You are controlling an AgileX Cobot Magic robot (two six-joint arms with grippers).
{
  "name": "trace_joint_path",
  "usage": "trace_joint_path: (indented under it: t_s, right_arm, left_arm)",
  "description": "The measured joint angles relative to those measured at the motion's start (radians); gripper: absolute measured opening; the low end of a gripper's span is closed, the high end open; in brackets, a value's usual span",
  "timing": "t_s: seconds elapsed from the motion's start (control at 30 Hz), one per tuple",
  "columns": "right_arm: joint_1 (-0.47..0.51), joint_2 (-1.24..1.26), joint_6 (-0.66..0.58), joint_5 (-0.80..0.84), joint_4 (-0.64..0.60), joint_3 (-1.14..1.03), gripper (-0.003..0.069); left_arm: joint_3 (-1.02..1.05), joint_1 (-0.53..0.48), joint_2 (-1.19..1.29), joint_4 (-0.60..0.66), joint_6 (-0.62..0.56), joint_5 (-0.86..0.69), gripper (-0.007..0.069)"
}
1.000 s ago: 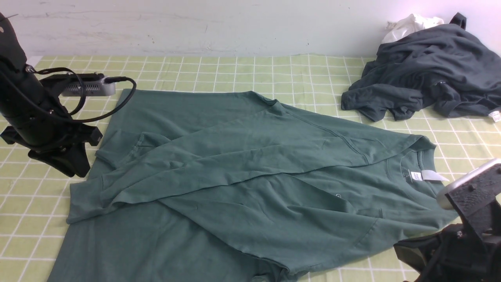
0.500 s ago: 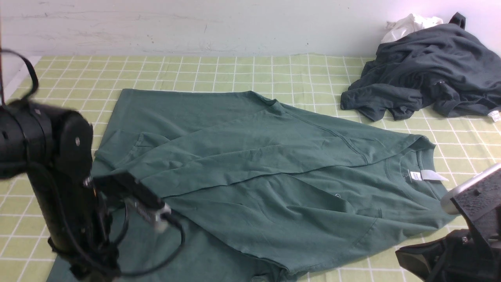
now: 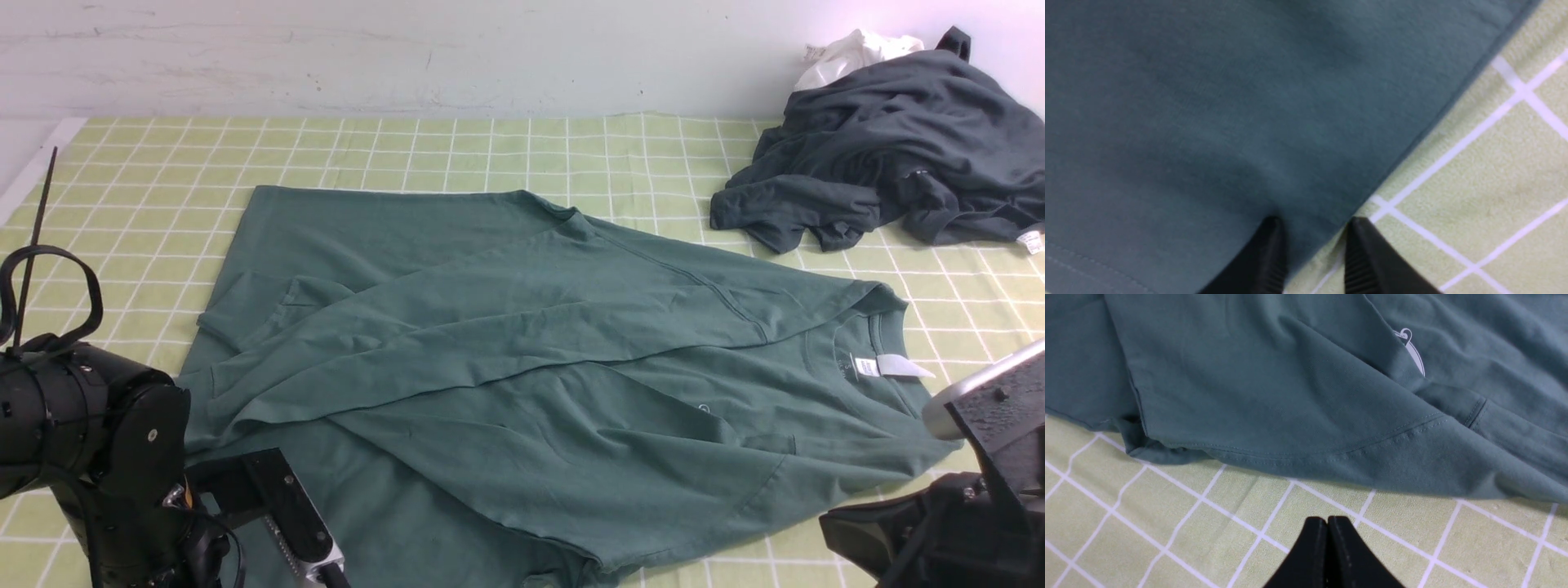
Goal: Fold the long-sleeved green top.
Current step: Use both arms simultaneously to clamp the lower edge of the clothing fabric
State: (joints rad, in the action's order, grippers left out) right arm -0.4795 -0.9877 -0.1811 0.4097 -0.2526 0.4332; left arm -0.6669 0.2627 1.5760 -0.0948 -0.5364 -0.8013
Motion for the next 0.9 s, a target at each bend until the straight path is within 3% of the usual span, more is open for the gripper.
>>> trace_joint_path:
  t_s: [0.27,0.57,0.7,0.9]
  right_arm:
    - [0.0,0.0,-0.012,0.0,-0.002,0.0,-0.001]
    - [0.0,0.0,-0.023,0.0,-0.004,0.0,-0.001]
    - [0.0,0.0,-0.023,0.0,-0.005,0.0,-0.001]
    - [0.0,0.0,-0.026,0.04,-0.005,0.0,-0.001]
  left_arm:
    - [-0.013,0.0,-0.033,-0.009,0.101,0.004,0.0021]
    - [-0.013,0.0,-0.072,-0.008,0.143,-0.007,0.0021]
    - [-0.013,0.0,-0.072,-0.008,0.147,-0.007,0.0087]
    - [-0.013,0.0,-0.089,0.012,0.165,-0.007,0.0301]
